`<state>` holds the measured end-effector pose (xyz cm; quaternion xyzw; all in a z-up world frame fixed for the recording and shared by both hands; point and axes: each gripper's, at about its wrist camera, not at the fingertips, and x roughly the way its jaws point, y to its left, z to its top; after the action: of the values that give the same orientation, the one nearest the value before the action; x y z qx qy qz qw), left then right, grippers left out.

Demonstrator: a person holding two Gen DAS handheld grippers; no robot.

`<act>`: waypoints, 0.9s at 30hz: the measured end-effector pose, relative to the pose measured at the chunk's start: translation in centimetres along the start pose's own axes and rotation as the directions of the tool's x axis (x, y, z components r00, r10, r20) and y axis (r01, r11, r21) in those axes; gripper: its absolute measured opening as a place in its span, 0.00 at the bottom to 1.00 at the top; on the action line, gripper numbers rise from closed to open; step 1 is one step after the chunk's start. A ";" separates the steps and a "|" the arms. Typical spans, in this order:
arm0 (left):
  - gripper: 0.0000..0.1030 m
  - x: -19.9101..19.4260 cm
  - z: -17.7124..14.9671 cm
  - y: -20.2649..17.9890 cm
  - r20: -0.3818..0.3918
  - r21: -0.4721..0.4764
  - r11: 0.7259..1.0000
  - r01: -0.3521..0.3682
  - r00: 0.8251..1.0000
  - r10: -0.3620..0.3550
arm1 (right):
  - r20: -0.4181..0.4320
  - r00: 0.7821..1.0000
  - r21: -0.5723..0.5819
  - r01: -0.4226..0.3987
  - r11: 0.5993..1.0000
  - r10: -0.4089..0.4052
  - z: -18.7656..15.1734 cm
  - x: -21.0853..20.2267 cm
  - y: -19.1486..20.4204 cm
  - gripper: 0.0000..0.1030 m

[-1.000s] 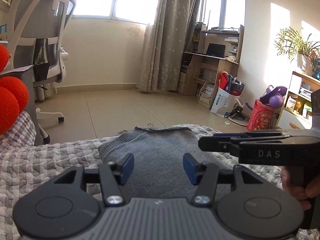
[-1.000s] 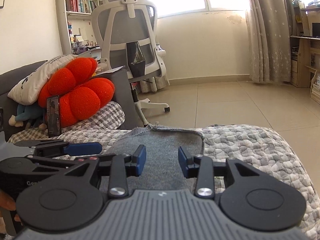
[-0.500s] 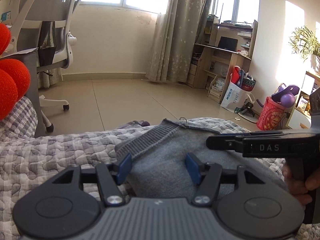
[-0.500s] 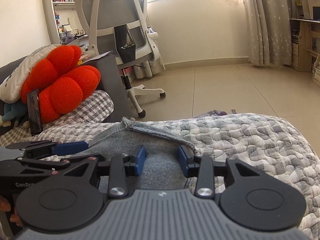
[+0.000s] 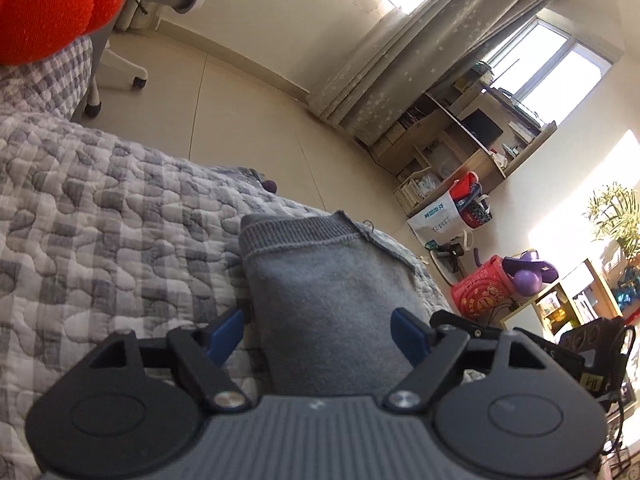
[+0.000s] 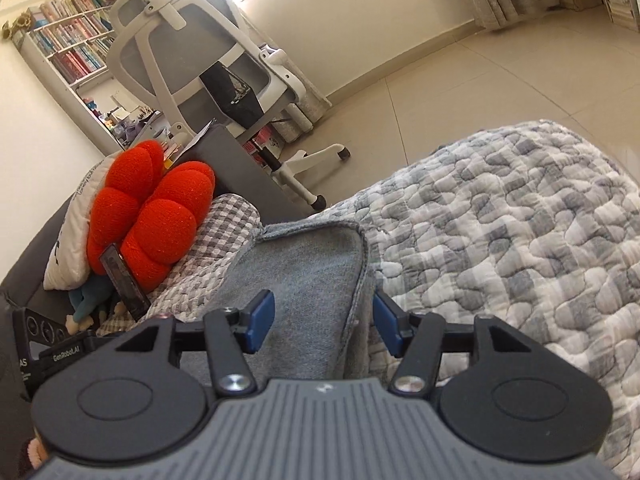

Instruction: Fold clothes

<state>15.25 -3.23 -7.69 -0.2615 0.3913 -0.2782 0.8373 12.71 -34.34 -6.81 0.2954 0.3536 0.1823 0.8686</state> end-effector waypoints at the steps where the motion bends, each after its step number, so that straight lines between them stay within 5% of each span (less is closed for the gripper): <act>1: 0.78 0.2 -0.3 0.4 -0.017 -0.038 0.999 0.024 1.000 -0.025 | -0.029 1.000 0.035 -0.011 0.999 0.012 -0.1 0.1 -0.3 0.57; 6: 0.74 0.7 -2.0 1.8 -0.095 -0.166 0.984 0.067 0.992 -0.084 | -0.102 0.992 0.163 -0.054 0.985 0.071 -0.6 -0.9 -1.4 0.57; 11: 0.74 -0.2 -3.5 2.3 -0.124 -0.211 0.969 0.127 0.980 -0.156 | -0.058 0.994 0.092 -0.087 0.992 0.093 -2.6 -4.6 -1.5 0.57; 17: 0.72 0.1 -4.2 0.8 -0.160 -0.148 0.983 0.109 0.978 -0.132 | -0.042 0.996 -0.010 -0.081 0.997 0.081 -5.8 -6.9 -1.0 0.57; 23: 0.69 1.0 -3.9 -0.8 -0.178 -0.072 0.995 0.069 0.981 -0.081 | -0.051 0.998 -0.095 -0.053 0.994 0.048 -6.7 -5.1 0.3 0.49; 26: 0.65 1.3 -3.5 -1.4 -0.181 -0.020 0.999 0.033 0.983 -0.036 | -0.052 0.998 -0.109 -0.040 0.993 0.035 -6.5 -3.2 0.9 0.39; 27: 0.65 1.3 -3.4 -1.6 -0.182 -0.002 1.000 0.020 0.983 -0.020 | -0.052 0.998 -0.114 -0.036 0.993 0.030 -6.4 -2.6 1.1 0.29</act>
<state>12.81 -5.99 -9.27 -0.2390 0.4635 -0.3093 0.7952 6.18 -32.41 -8.48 0.2463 0.3592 0.2239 0.8719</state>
